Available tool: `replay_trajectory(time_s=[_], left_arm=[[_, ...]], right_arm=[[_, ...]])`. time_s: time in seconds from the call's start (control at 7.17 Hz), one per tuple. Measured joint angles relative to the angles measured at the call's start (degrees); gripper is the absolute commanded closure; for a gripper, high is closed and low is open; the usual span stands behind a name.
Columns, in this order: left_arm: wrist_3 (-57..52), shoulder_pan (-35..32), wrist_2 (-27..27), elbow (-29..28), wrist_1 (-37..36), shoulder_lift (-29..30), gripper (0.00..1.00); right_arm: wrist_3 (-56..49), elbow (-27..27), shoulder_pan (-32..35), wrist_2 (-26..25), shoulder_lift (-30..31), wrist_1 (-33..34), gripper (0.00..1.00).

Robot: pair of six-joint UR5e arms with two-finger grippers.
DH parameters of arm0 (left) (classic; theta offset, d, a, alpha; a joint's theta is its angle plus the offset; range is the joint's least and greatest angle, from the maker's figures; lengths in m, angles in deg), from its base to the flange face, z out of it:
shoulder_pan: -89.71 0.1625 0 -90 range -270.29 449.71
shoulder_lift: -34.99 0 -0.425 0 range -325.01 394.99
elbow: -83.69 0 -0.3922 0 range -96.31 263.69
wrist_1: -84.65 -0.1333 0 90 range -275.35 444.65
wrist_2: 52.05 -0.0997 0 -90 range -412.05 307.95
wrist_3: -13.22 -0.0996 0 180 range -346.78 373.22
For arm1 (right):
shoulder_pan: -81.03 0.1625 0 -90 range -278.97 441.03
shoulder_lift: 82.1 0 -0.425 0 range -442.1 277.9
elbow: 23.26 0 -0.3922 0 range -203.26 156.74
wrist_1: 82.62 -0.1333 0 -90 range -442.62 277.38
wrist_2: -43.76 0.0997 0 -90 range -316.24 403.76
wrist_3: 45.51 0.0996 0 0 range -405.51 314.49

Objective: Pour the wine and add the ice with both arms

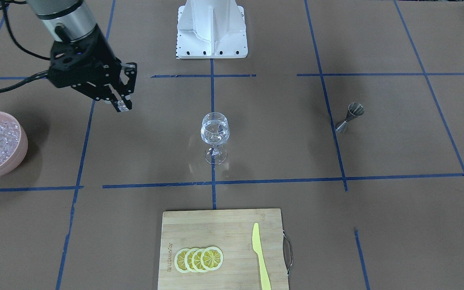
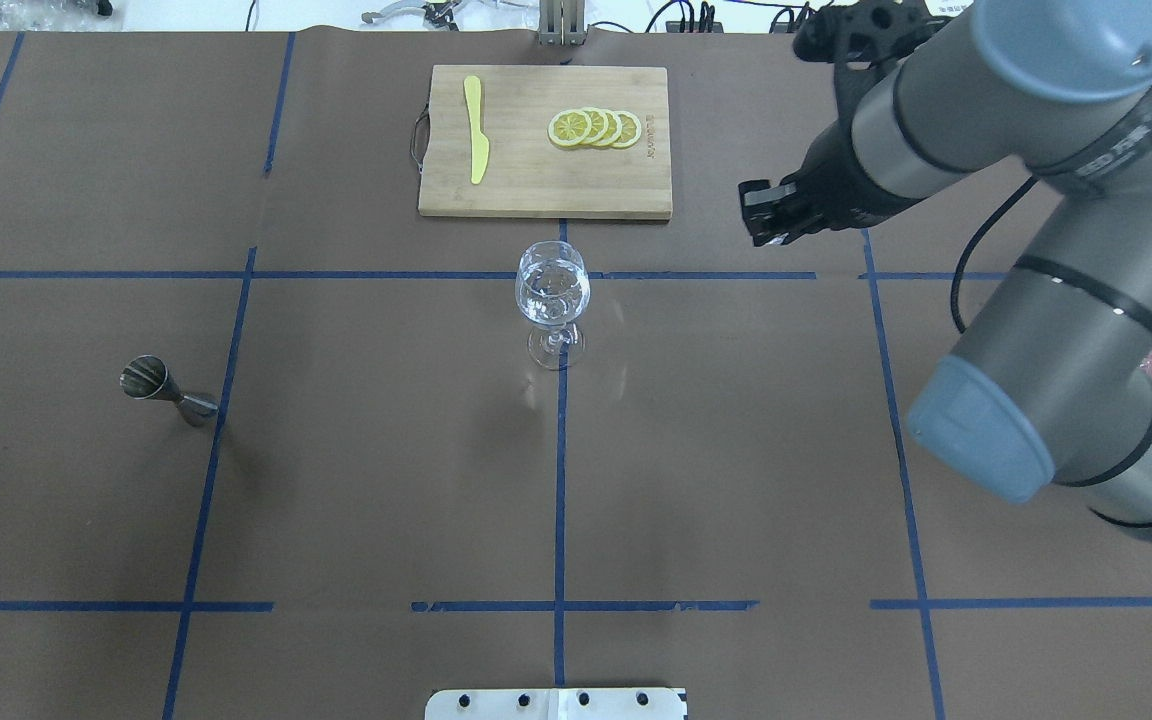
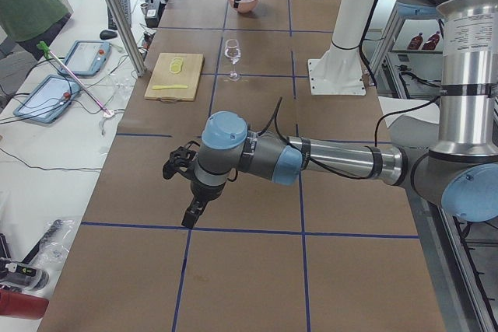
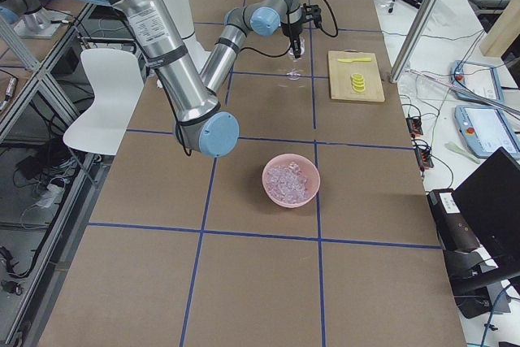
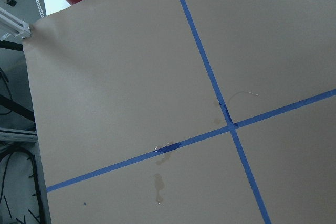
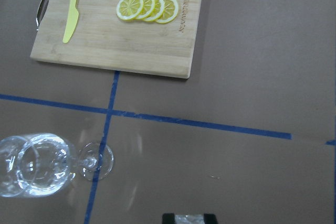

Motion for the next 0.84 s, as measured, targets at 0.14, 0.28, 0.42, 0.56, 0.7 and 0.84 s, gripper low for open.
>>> replay_trajectory(time_s=[0.14, 0.28, 0.42, 0.56, 0.7, 0.84], left_arm=[[0.0, 0.01, 0.0, 0.0, 0.0, 0.0, 0.0], [0.0, 0.01, 0.0, 0.0, 0.0, -0.01, 0.0], [0.0, 0.01, 0.0, 0.0, 0.01, -0.02, 0.0], [0.0, 0.01, 0.0, 0.0, -0.01, -0.03, 0.0], [0.0, 0.01, 0.0, 0.0, -0.05, -0.07, 0.0], [0.0, 0.01, 0.0, 0.0, -0.07, -0.1, 0.0]], right_arm=[[3.01, 1.63, -3.44, -2.75, -3.53, 2.01, 1.0], [5.16, 4.06, -5.77, -4.51, -7.46, 4.0, 1.0], [6.72, 6.96, -7.41, -5.86, -11.31, 5.32, 1.0], [8.18, 9.86, -8.7, -7.34, -14.73, 5.86, 1.0], [9.05, 12.61, -9.51, -8.55, -17.53, 6.0, 1.0], [9.48, 15.54, -9.83, -9.35, -20.09, 5.96, 1.0]])
